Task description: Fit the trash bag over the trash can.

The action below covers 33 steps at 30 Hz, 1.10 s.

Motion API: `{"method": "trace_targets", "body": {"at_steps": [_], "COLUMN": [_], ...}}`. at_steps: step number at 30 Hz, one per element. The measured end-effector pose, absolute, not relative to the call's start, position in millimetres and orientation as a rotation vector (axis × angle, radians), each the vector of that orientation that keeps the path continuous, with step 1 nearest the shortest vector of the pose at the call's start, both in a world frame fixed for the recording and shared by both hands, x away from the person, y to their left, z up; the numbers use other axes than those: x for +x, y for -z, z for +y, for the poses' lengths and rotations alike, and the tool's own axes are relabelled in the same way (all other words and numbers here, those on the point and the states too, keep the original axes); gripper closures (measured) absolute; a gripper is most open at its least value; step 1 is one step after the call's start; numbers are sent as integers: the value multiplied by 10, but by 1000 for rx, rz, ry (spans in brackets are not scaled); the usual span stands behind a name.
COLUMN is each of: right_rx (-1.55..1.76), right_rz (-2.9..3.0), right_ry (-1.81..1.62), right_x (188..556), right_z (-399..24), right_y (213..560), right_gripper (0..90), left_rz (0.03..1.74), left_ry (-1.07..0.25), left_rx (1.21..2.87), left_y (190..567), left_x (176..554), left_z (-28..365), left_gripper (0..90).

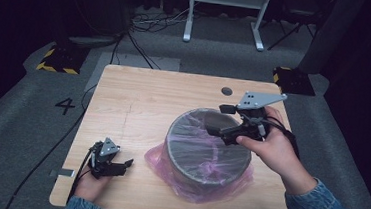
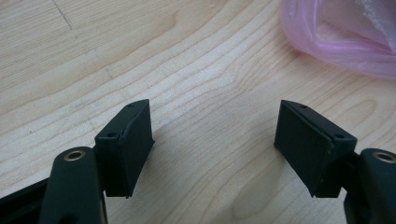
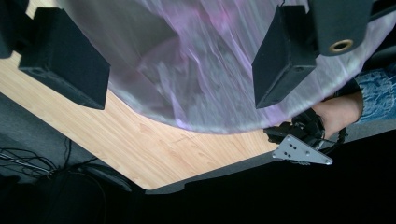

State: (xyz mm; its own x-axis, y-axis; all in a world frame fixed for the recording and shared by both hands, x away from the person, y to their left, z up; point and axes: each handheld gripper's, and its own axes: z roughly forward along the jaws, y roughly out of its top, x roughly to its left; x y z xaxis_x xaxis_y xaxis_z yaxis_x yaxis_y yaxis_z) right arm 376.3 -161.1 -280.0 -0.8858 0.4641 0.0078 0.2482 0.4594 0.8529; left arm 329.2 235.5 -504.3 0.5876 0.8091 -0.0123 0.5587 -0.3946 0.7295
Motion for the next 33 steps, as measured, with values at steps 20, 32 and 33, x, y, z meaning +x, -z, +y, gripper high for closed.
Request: {"method": "trace_targets", "body": {"at_steps": [20,32,33], "right_rx": [623,612,618], "right_rz": [2592,2685,2702], "right_ry": [-1298,-1151,-1130], "right_x": [3922,3991,4002], "right_z": [-1040,-951,-941], "right_y": [3344,3624,3652], "right_gripper": [199,294,298], "left_rz": [1079,1084,1081], "left_ry": [-456,-457,-459], "left_rx": [2111,2110,2112], "left_y": [5042,5042,5041], "left_x": [3294,3295,3297], "left_z": [2357,2353,2354], "left_gripper": [275,272,272]}}
